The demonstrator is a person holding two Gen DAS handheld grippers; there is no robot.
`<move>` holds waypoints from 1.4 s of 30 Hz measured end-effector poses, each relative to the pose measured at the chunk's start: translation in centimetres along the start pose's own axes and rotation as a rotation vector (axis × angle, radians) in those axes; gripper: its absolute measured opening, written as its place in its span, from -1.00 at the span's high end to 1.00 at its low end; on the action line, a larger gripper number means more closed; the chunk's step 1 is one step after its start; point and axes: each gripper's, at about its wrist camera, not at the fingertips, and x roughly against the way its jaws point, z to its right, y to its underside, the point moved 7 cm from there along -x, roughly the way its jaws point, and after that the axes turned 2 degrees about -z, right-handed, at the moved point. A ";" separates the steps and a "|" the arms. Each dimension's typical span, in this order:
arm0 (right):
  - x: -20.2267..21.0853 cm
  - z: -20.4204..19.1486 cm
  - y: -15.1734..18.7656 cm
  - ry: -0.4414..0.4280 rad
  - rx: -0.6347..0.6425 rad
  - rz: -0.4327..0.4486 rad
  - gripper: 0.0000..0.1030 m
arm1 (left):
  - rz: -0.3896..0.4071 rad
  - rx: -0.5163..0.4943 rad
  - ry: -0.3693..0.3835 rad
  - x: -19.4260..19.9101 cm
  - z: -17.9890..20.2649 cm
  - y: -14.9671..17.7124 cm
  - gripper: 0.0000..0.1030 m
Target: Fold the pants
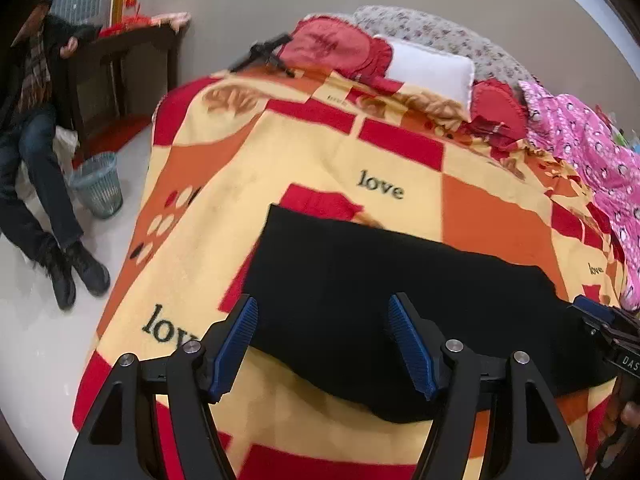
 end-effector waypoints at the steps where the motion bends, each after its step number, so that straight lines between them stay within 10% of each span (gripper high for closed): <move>1: 0.4 0.1 0.2 0.008 -0.005 0.012 -0.20 | 0.008 -0.009 -0.005 0.1 0.4 0.2 -0.32; 17: -2.1 1.2 2.7 0.090 0.011 -0.027 -0.36 | -0.015 -0.102 -0.077 -2.9 2.4 1.6 -0.31; 42: 7.5 16.5 9.9 0.257 -0.274 -0.008 -0.48 | -0.119 -0.329 0.231 -3.3 19.0 2.3 -0.38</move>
